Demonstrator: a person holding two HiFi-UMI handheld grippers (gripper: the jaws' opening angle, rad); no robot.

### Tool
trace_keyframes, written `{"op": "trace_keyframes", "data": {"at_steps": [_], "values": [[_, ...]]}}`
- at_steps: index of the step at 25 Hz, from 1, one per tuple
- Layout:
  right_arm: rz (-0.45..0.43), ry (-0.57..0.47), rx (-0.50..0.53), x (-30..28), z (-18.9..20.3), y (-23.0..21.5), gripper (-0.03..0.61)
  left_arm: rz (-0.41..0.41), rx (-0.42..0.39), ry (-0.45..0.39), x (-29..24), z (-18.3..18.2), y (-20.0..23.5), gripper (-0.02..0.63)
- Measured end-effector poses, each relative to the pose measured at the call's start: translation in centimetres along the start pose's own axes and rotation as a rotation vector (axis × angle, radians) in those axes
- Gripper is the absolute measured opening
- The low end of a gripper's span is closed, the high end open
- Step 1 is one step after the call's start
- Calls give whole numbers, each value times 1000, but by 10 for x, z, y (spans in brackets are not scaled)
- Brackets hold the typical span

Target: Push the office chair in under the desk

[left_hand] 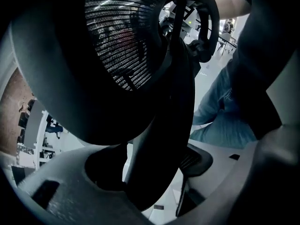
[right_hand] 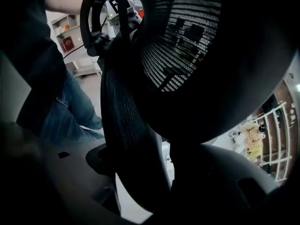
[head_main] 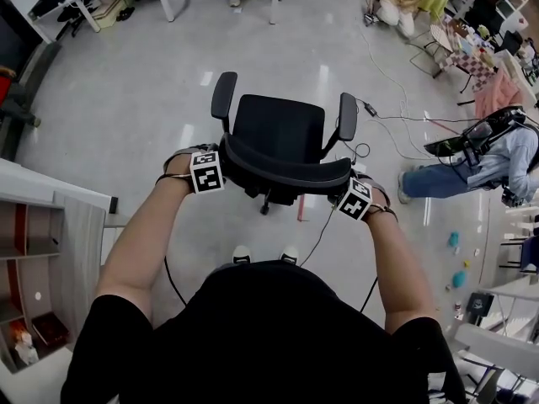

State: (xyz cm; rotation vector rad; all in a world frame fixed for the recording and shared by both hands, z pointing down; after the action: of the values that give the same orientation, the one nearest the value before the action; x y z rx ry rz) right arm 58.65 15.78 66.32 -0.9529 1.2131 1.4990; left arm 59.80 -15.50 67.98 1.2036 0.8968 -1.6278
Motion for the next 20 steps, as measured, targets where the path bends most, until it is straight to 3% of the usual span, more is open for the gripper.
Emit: {"op": "trace_keyframes", "data": {"at_steps": [12,20], "values": [[1,50,56,-11,4,2,236,-39,-101,72,-15,7,2,212],[-13,68,74,-11,5,4,216,-48,-105,76,-15,7,0,201]]}}
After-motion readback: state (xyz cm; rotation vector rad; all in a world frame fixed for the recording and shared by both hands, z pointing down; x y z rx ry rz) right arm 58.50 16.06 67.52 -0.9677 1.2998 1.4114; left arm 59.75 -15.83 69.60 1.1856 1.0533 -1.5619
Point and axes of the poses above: the fingertips, and each gripper's own axes: x backward along the fingers, y to its left, z out of its underside, the point moved 2 cm from there along x, backward along the fingers, and after that the axes turned 11 degrees about x, right-handed, at the moved point
